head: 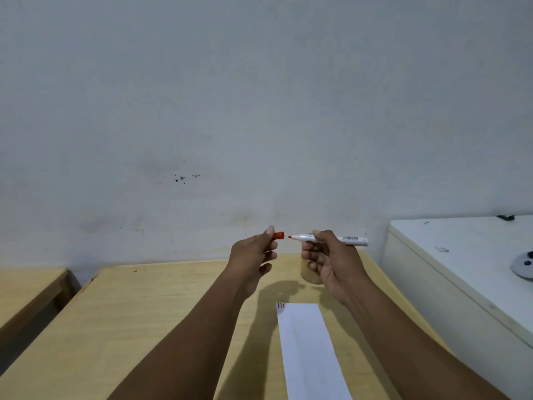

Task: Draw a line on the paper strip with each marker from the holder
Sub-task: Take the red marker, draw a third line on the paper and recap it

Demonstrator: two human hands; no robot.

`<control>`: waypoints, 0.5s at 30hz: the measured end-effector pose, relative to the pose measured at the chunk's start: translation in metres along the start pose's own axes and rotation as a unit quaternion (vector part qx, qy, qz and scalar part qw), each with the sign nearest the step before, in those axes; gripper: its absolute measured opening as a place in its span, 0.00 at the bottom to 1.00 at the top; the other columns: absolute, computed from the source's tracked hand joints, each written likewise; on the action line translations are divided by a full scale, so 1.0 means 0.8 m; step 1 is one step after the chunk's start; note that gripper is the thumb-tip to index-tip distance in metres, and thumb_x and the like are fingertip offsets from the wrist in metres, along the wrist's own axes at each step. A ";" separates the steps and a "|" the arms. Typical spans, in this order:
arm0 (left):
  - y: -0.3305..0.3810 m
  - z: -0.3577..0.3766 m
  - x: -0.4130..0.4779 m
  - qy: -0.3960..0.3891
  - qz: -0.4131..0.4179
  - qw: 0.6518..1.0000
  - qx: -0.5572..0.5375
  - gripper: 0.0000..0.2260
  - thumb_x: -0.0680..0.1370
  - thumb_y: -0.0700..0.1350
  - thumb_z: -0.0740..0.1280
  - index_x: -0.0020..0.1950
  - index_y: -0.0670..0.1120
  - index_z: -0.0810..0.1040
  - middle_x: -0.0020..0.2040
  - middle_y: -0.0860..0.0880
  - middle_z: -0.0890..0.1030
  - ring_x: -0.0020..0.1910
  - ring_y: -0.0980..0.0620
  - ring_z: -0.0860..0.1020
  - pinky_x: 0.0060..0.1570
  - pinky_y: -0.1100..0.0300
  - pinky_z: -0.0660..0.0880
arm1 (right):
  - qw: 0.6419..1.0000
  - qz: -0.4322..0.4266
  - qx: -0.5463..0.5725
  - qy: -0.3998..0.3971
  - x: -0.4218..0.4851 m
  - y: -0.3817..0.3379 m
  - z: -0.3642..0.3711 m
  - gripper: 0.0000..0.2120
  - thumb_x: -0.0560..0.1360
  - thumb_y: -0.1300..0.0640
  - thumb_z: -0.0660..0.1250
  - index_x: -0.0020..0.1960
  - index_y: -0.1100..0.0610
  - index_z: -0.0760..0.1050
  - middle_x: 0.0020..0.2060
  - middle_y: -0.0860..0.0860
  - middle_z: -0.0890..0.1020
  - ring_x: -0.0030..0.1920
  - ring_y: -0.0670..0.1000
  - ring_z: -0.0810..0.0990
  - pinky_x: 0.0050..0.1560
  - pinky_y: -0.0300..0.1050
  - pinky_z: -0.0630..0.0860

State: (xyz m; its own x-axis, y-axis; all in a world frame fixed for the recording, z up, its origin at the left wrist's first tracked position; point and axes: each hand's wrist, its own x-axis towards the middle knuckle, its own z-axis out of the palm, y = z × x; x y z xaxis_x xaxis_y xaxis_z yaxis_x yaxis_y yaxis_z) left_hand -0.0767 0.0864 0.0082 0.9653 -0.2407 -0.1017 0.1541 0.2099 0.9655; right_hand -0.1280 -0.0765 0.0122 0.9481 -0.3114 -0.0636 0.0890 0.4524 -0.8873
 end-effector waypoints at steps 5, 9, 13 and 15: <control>0.002 0.013 0.003 0.000 0.004 1.000 -0.017 0.10 0.77 0.52 0.73 0.45 0.46 0.86 0.39 0.51 0.81 0.37 0.51 0.77 0.42 0.56 0.70 | 1.000 -0.009 0.016 -0.003 0.000 -0.004 0.008 0.05 0.77 0.60 0.68 0.48 0.62 0.80 0.31 0.55 0.83 0.29 0.51 0.82 0.30 0.42 0.70; -0.007 0.018 0.007 0.007 0.024 1.000 0.001 0.12 0.76 0.53 0.74 0.48 0.44 0.86 0.38 0.52 0.82 0.39 0.51 0.80 0.44 0.57 0.72 | 1.000 -0.019 0.000 -0.022 0.003 0.001 0.011 0.06 0.78 0.60 0.70 0.50 0.64 0.79 0.31 0.56 0.84 0.29 0.50 0.83 0.29 0.40 0.73; -0.006 0.018 0.018 0.034 0.061 0.997 0.019 0.15 0.77 0.51 0.74 0.50 0.39 0.87 0.33 0.52 0.82 0.38 0.51 0.80 0.43 0.57 0.73 | 0.999 -0.007 0.018 -0.031 0.010 0.007 0.017 0.07 0.78 0.60 0.71 0.51 0.65 0.79 0.32 0.56 0.84 0.29 0.50 0.83 0.28 0.39 0.74; -0.001 0.015 0.022 0.031 0.077 0.996 0.037 0.12 0.77 0.51 0.73 0.47 0.42 0.87 0.34 0.51 0.82 0.38 0.51 0.80 0.43 0.57 0.74 | 0.999 0.006 0.018 -0.038 0.015 0.004 0.020 0.07 0.78 0.59 0.71 0.49 0.64 0.79 0.34 0.57 0.83 0.28 0.50 0.82 0.27 0.39 0.72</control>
State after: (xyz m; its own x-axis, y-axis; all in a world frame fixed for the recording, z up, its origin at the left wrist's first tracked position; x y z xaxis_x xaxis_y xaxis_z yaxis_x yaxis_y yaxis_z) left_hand -0.0621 0.0707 0.0087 0.9877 -0.1519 0.0363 -0.0104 0.1680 0.9857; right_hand -0.1111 -0.0653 0.0157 0.9696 -0.2416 -0.0385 0.0865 0.4859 -0.8697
